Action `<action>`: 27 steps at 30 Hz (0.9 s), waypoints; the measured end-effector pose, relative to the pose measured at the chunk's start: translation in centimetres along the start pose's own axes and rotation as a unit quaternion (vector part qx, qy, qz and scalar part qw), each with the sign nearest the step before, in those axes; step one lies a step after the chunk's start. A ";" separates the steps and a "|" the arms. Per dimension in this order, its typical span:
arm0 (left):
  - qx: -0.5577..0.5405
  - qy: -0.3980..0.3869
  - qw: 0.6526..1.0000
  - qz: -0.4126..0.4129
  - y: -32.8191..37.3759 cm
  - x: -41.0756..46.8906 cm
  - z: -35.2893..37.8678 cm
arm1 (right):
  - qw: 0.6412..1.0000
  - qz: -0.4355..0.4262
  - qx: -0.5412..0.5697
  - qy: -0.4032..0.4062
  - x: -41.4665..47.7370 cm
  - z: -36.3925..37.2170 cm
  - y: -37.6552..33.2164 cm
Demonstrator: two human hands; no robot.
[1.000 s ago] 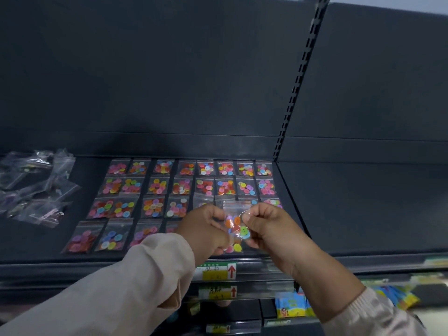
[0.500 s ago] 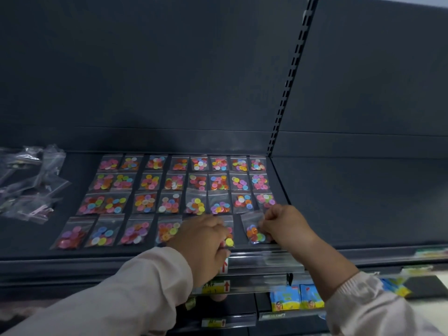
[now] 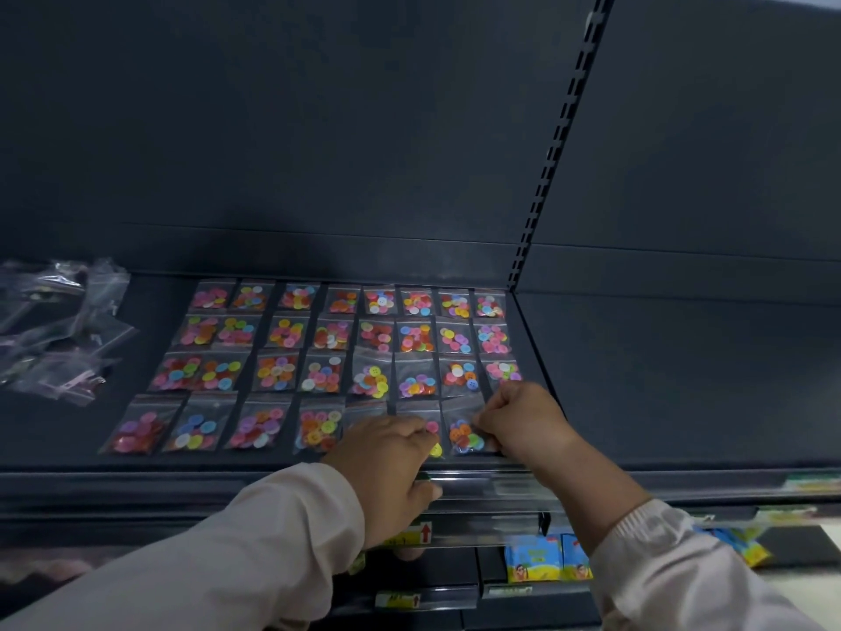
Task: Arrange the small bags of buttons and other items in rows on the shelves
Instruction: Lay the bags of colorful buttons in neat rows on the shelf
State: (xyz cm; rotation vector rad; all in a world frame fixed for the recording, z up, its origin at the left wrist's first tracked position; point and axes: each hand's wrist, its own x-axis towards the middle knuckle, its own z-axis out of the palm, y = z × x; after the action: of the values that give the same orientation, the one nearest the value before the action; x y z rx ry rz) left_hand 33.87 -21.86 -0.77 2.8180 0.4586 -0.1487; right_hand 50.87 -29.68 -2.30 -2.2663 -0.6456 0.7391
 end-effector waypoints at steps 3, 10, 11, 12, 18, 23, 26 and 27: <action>0.002 -0.004 1.000 0.001 -0.1 0.0 0.2 | 0.999 -0.009 -0.042 0.014 -0.1 -0.1 -0.2; -0.008 0.001 1.000 -0.001 -0.4 -0.1 0.1 | 0.988 -0.031 -0.152 0.017 -1.0 -0.7 -0.9; -0.012 0.002 1.000 -0.003 -0.4 -0.1 0.0 | 0.985 -0.034 -0.168 0.017 -1.1 -0.8 -1.0; -0.014 0.005 1.000 -0.006 -0.5 -0.2 0.0 | 0.982 -0.040 -0.182 0.018 -1.3 -0.9 -1.2; -0.018 0.017 0.999 -0.047 -1.6 -0.9 -1.2 | 0.969 -0.119 -0.213 0.051 -2.0 -0.4 -2.9; -0.007 0.070 0.993 -0.097 -4.2 -2.4 -2.9 | 0.940 -0.242 -0.236 0.045 -2.7 2.0 -6.1; 0.010 0.096 0.987 -0.129 -6.7 -4.1 -3.8 | 0.910 -0.312 -0.271 0.034 -3.2 4.0 -8.2; 0.019 0.103 0.984 -0.143 -7.6 -4.6 -4.0 | 0.898 -0.329 -0.291 0.029 -3.2 4.8 -9.0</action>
State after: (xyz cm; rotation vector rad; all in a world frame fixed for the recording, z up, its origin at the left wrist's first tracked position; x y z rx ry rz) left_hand 27.27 -15.09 1.77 2.8005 0.9163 0.0782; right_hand 43.28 -23.65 2.16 -2.3090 -1.6699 0.1397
